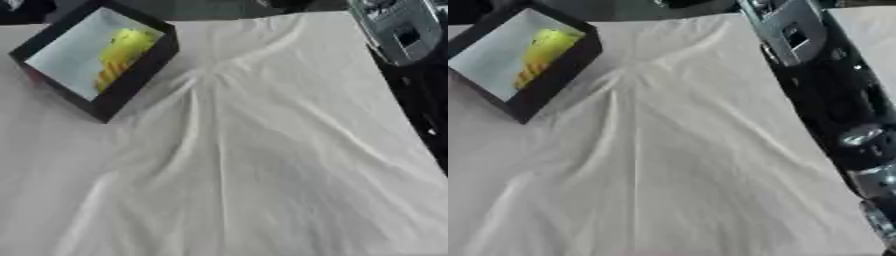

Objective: Pick up objects on the table and place them in the box.

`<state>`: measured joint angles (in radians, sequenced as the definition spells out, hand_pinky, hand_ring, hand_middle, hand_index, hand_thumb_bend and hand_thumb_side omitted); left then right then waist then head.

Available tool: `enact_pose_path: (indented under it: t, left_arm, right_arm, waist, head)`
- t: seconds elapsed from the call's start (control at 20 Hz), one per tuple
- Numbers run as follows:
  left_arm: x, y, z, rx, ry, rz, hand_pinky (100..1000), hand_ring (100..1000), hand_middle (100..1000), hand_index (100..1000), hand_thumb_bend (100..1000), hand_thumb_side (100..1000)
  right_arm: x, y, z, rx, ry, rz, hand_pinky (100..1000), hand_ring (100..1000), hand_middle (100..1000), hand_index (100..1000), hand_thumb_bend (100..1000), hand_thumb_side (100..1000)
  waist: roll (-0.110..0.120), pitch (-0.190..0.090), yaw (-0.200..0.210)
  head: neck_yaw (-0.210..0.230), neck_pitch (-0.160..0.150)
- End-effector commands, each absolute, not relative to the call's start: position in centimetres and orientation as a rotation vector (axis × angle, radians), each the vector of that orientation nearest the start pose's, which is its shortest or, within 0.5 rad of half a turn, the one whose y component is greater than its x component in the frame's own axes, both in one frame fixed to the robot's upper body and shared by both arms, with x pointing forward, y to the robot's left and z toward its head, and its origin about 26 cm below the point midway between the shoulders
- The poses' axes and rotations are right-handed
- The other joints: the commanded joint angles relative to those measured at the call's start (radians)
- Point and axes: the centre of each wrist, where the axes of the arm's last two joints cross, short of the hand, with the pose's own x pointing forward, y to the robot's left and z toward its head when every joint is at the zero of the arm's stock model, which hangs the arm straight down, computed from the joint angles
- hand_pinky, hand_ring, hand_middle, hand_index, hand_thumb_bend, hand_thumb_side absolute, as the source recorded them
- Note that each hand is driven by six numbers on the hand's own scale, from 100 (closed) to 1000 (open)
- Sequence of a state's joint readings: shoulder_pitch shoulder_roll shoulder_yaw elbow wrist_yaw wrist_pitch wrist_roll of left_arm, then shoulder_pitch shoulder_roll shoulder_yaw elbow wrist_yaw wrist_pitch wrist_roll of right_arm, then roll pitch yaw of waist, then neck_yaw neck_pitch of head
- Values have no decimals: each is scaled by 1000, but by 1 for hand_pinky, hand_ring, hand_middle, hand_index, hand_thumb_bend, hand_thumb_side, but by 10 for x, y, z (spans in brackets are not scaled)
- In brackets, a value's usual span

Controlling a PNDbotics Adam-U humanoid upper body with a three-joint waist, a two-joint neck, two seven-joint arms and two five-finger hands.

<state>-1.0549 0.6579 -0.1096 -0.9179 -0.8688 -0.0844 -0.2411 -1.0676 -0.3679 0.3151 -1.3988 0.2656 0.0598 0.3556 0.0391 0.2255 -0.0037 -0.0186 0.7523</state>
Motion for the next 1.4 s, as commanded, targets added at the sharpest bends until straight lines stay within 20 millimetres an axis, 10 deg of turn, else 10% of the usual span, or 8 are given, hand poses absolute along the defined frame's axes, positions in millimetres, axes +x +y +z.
enact_pose_path:
  t: [0.05, 0.45, 0.6, 0.85, 1.1, 1.4]
  left_arm:
    - [474, 353, 292, 1289, -1457, -1191, 491, 464, 441, 489, 160, 100]
    - [485, 349, 260, 1288, -1381, -1236, 594, 535, 520, 586, 242, 100]
    - [486, 348, 257, 1276, -1382, -1246, 719, 673, 675, 775, 276, 118]
    - [485, 345, 266, 1328, -1446, -1237, 820, 808, 818, 913, 409, 586]
    - [475, 338, 297, 1277, -1664, -1118, 754, 748, 766, 865, 112, 628]
    - [414, 316, 358, 1058, -2126, -868, 686, 676, 695, 808, 100, 564]
  right_arm:
    - [412, -136, 328, -306, -2105, 1318, 902, 801, 744, 834, 100, 210]
    - [413, -136, 328, -307, -2100, 1321, 902, 799, 742, 833, 100, 230]
    - [413, -137, 328, -308, -2097, 1320, 902, 799, 742, 833, 100, 235]
    - [415, -138, 326, -310, -2087, 1322, 902, 799, 742, 832, 100, 241]
    - [415, -141, 325, -312, -2090, 1310, 902, 799, 742, 832, 100, 226]
    - [415, -151, 325, -323, -2100, 1263, 902, 798, 741, 832, 100, 206]
  waist:
    - [3, -11, -7]
    - [3, 7, -23]
    - [3, 11, -23]
    - [2, 12, -20]
    - [1, 3, -10]
    - [-3, -12, 11]
  head:
    - [13, -16]
    - [19, -22]
    - [19, -21]
    - [18, -16]
    - [10, -4]
    - [-8, 8]
